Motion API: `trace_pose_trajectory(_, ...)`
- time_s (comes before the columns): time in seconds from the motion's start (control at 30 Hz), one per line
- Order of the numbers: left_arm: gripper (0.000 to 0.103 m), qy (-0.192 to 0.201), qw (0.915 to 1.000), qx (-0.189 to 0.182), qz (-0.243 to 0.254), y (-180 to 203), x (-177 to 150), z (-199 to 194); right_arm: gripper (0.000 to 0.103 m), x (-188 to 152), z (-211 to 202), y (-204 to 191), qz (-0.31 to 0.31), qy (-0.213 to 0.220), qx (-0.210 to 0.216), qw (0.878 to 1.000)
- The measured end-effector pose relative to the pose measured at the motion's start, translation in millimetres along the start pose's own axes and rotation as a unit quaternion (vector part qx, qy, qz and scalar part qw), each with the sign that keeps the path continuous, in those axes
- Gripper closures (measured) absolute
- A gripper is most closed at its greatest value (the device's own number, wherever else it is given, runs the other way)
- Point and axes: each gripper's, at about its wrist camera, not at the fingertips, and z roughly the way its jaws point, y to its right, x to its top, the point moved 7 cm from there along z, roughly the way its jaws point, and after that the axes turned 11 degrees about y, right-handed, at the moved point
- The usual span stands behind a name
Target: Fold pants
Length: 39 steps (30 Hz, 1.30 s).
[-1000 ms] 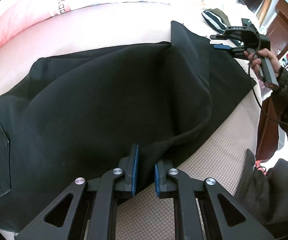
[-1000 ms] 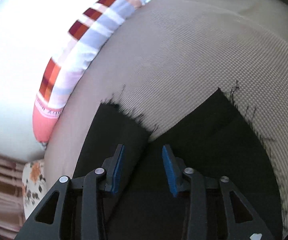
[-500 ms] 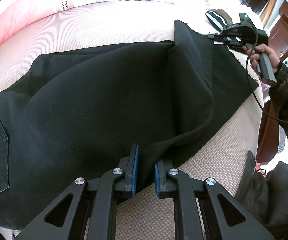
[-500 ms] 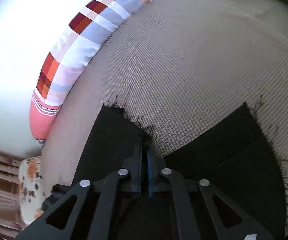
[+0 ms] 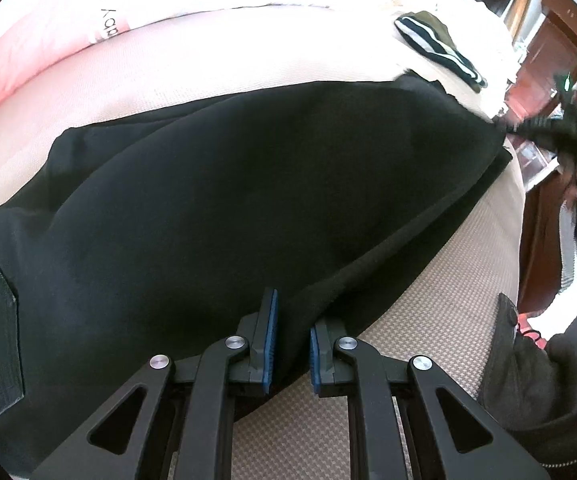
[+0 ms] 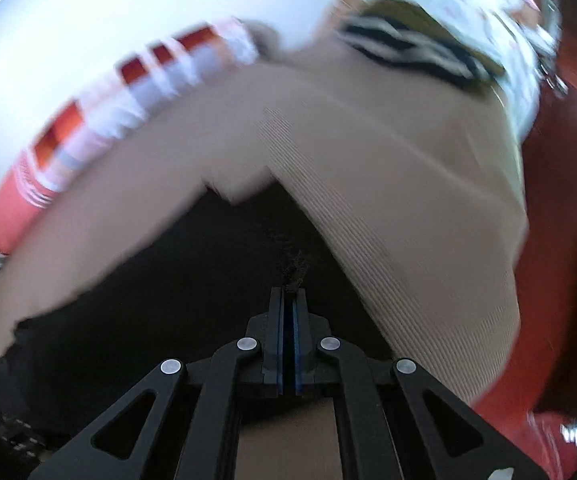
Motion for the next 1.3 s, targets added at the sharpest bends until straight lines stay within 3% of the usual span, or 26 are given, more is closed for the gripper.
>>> trace_pose_trajectory(0.1,0.088,0.000,1.0000,-0.001,0.004,-0.4,1.7,1.7,0.101,-24.5,10.4,23.6,0.031,-0.020,-0.012,0.999)
trace_pose_trajectory(0.3,0.088,0.002,0.9998,-0.004,0.021,8.5,4.1,3.4,0.101,-11.0,-11.8,25.5,0.028,0.017,-0.028,0.999)
trace_pose_trajectory(0.57,0.086,0.007,0.9995,-0.023,0.020,6.3,6.9,8.1,0.101,-26.2,7.5,36.2,0.039,-0.003,-0.041,0.998)
trace_pose_trajectory(0.6,0.086,0.003,0.9995,-0.028,0.012,5.2,7.5,7.7,0.099,-25.9,6.3,36.8,0.041,-0.005,-0.044,0.998)
trace_pose_trajectory(0.63,0.085,-0.001,0.9995,-0.031,0.007,5.1,8.4,7.6,0.091,-25.8,5.5,36.9,0.045,-0.006,-0.045,0.998)
trace_pose_trajectory(0.7,0.078,-0.011,0.9991,-0.041,-0.006,4.1,9.1,5.9,0.084,-24.3,3.4,39.0,0.042,-0.019,-0.046,0.998)
trace_pose_trajectory(0.77,0.059,-0.022,0.9982,-0.051,-0.024,2.9,9.0,0.1,0.083,-17.1,-5.5,42.6,0.041,-0.010,-0.045,0.998)
trace_pose_trajectory(0.83,0.050,-0.019,0.9969,-0.071,-0.028,4.5,9.1,-11.7,0.079,-7.0,-11.7,44.5,0.038,-0.004,-0.040,0.998)
trace_pose_trajectory(1.0,0.048,0.020,0.9958,-0.086,-0.026,-2.7,26.0,-40.0,0.078,34.1,-7.9,21.7,0.005,-0.015,0.044,0.999)
trace_pose_trajectory(1.17,0.047,0.068,0.9910,-0.024,-0.113,-51.6,48.5,-41.8,0.079,69.1,36.8,-17.9,-0.020,-0.073,0.143,0.987)
trace_pose_trajectory(1.3,0.047,0.073,0.9766,0.031,-0.200,-94.5,49.3,-35.1,0.079,86.1,75.8,-35.6,-0.045,-0.110,0.168,0.979)
